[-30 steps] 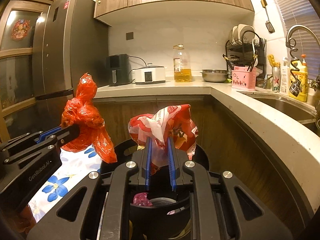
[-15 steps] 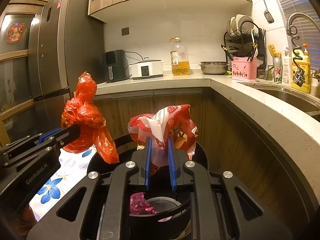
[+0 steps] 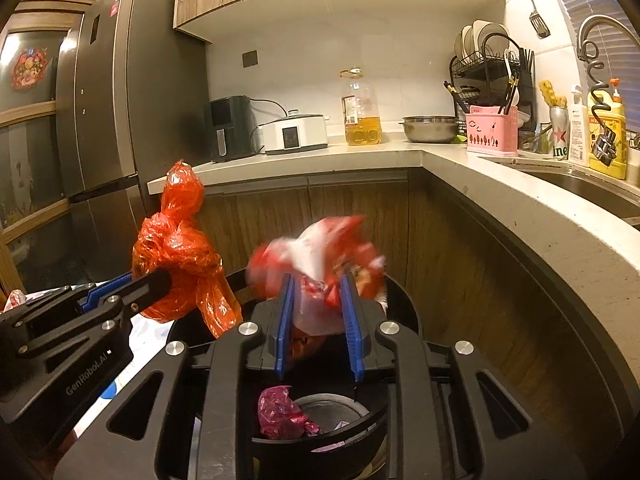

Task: Collect trash
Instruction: 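Open both tools to drop the bags into the black bin, then move both tools back over the remaining trash on the table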

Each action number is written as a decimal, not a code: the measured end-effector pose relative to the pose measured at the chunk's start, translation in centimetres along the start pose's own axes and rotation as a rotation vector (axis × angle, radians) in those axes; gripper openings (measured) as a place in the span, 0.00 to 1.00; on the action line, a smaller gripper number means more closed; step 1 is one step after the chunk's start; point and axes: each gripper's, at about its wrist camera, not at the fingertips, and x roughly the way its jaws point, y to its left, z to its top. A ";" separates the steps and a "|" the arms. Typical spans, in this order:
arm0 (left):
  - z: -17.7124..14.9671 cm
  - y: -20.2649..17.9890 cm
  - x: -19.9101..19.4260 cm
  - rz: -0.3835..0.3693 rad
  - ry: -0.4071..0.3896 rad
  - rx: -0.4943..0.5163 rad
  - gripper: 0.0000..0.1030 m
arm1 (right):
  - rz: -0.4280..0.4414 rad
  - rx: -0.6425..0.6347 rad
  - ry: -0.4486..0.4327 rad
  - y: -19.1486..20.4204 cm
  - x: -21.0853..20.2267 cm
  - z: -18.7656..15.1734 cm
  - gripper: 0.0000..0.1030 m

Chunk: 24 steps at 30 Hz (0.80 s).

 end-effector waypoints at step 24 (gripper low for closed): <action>-0.1 4.1 -2.8 0.063 -0.025 -0.076 0.69 | -0.054 0.010 -0.013 -0.2 -1.2 0.3 0.68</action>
